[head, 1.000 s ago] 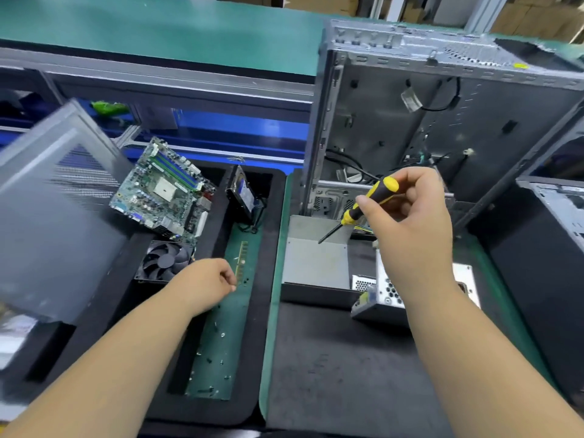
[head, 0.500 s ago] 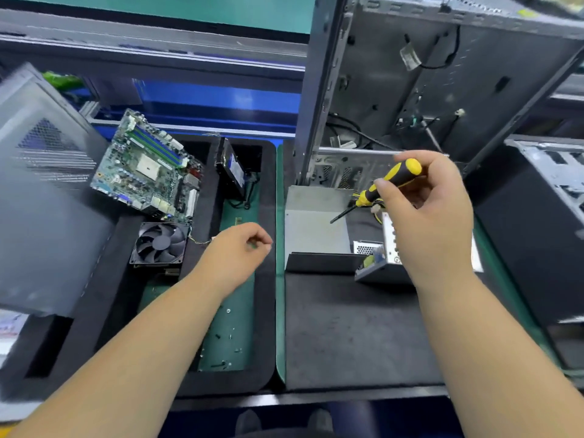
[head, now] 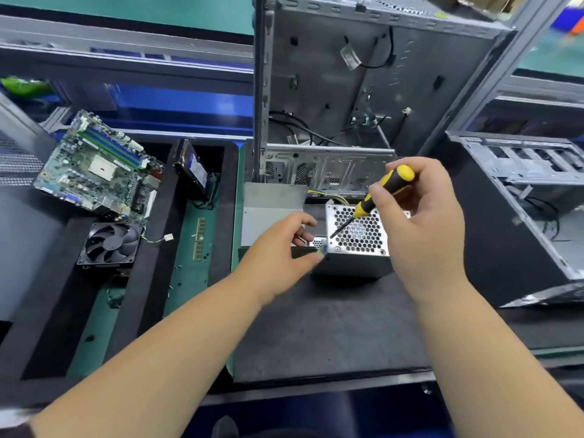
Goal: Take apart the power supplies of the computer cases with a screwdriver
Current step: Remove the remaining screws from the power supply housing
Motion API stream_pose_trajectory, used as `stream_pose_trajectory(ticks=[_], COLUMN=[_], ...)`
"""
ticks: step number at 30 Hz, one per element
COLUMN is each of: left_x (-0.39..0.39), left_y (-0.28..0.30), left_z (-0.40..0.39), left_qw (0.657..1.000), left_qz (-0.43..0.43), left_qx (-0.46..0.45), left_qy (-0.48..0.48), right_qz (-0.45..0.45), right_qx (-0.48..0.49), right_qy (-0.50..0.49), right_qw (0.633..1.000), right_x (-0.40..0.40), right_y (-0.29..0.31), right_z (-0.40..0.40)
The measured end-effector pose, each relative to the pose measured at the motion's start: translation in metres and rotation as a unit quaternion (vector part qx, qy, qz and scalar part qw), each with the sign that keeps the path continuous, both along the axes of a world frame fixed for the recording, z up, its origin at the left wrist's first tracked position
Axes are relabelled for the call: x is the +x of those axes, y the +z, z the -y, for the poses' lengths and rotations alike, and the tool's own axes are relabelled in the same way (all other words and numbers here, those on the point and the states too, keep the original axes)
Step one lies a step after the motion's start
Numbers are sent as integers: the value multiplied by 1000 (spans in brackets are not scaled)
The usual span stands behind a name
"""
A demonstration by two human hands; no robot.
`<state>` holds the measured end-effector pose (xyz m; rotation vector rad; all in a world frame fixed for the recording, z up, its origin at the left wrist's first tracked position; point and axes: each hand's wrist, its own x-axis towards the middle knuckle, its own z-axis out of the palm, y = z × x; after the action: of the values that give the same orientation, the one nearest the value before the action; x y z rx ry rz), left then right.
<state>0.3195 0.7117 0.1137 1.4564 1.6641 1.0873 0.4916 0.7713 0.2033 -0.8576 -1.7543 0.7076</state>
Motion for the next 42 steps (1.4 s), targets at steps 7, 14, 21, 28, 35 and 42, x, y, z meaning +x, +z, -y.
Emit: stream_pose_trajectory(ticks=[7,14,21,28,35,42], left_x=[35,46,50,51,48,48], left_y=[0,-1,-5,-8,-7,-5], left_z=[-9,-13,-14,-18,-23,-24], left_qw=[999,999,999,994,993,993], left_qz=[-50,-36,31,86,92,91], left_qx=[9,17,7,-2,-24,-40], left_qy=[-7,24,42,60,71,62], right_qz=[57,63,66,90,171,177], right_qx=[8,14,5,-11,-10,56], right_qy=[7,21,30,55,82,21], right_qw=[998,998,997,994,982,982], right_x=[24,30,31,32,28,24], right_y=[-7,-9,-9,-7,7,11], right_z=[-3,-5,-2,-1,-4,-4])
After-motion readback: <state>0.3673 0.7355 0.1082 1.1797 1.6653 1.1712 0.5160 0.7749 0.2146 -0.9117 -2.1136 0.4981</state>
